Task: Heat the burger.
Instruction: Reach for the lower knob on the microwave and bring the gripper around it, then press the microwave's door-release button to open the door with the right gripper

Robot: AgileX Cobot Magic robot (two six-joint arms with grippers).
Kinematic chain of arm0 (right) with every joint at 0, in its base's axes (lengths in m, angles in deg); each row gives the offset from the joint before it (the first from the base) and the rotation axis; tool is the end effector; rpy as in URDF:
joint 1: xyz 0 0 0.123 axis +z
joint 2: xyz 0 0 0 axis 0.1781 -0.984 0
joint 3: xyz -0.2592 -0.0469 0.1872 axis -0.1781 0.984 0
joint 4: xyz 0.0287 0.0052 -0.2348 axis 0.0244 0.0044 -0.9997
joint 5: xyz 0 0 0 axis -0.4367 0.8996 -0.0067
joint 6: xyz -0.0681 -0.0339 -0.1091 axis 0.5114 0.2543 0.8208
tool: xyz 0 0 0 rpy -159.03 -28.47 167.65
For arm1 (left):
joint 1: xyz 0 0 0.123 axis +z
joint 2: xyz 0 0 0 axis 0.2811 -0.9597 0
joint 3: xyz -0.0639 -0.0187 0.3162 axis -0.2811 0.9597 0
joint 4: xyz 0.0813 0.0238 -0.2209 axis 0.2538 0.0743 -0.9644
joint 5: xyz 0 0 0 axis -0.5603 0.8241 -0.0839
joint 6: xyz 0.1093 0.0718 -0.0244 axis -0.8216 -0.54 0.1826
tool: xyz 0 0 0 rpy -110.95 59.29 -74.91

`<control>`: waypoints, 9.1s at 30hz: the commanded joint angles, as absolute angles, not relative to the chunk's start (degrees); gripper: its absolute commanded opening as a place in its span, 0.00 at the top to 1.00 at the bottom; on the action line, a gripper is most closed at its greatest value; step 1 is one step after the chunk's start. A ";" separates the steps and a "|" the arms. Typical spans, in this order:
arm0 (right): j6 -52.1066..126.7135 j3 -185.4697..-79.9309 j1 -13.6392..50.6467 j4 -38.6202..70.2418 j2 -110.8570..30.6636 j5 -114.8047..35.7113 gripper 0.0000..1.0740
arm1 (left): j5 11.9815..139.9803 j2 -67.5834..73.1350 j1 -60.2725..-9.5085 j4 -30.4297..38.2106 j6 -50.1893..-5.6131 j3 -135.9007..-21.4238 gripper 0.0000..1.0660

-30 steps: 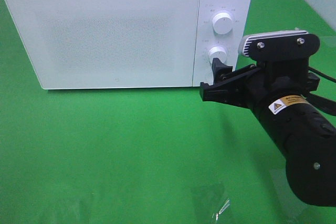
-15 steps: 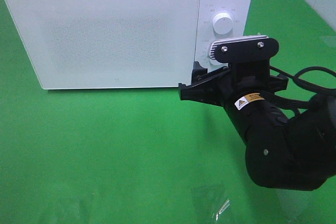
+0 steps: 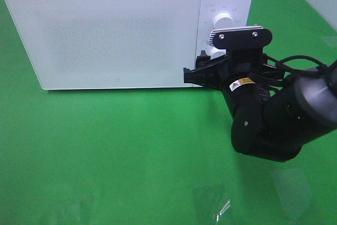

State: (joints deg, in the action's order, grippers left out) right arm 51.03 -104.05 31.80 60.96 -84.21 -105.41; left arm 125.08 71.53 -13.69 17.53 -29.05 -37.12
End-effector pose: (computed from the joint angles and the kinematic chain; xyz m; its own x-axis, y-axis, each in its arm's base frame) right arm 0.3305 0.1792 0.1806 -0.0920 -0.0574 -0.9941 -0.0083 0.9983 -0.0569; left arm -0.0194 -0.0029 0.2520 -0.4427 0.0572 -0.8948 0.0016 0.9980 0.0630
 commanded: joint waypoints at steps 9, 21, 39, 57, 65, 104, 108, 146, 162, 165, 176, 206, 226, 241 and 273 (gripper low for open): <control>51.89 -108.87 30.99 58.38 -87.88 -107.76 0.29 | 124.34 72.91 -13.63 17.47 -29.16 -37.01 0.08; 51.77 -112.25 27.61 56.66 -91.03 -105.75 0.29 | 124.34 72.91 -13.63 17.47 -29.16 -37.01 0.08; 51.48 -113.39 27.04 55.12 -93.10 -105.47 0.29 | 124.34 72.91 -13.63 17.47 -29.16 -37.01 0.08; 51.71 -113.39 27.16 55.34 -92.29 -108.10 0.73 | 124.34 72.91 -13.63 17.47 -29.16 -37.01 0.08; 51.71 -113.39 27.16 55.12 -92.24 -108.10 1.00 | 124.34 72.91 -13.63 17.47 -29.16 -37.01 0.08; -48.10 -113.39 27.04 49.73 -92.24 -104.55 1.00 | 124.34 72.91 -13.63 17.47 -29.16 -37.01 0.08; -47.01 -113.39 27.04 49.73 -92.24 -104.55 1.00 | 124.34 72.91 -13.63 17.47 -29.16 -37.01 0.08; -23.92 -100.39 27.10 47.55 -79.34 -98.30 0.39 | 124.34 72.91 -13.63 17.47 -29.16 -37.01 0.08; 17.22 -95.52 27.04 41.82 -65.42 -78.02 0.37 | 124.34 72.91 -13.63 17.47 -29.16 -37.01 0.08; 23.87 -95.52 27.04 41.77 -62.56 -72.69 0.35 | 124.34 72.91 -13.63 17.47 -29.16 -37.01 0.08; 36.53 -95.57 27.04 38.44 -52.82 -53.78 0.34 | 124.34 72.91 -13.63 17.47 -29.16 -37.01 0.08; 33.95 -100.73 27.04 25.95 -14.94 6.61 0.34 | 124.34 72.91 -13.63 17.47 -29.16 -37.01 0.08; 21.46 -97.01 15.75 5.90 7.80 22.42 0.34 | 124.34 72.91 -13.63 17.47 -29.16 -37.01 0.08; 24.21 -94.25 -1.66 6.24 27.46 21.44 0.34 | 124.34 72.91 -13.63 17.47 -29.16 -37.01 0.08; 24.21 -94.60 -4.13 6.19 30.21 20.93 0.34 | 124.34 72.68 -13.63 17.47 -29.10 -37.01 0.08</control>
State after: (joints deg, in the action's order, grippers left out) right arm 23.64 -94.43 -4.01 6.53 28.89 22.02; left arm 125.08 71.53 -13.69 17.53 -29.05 -37.12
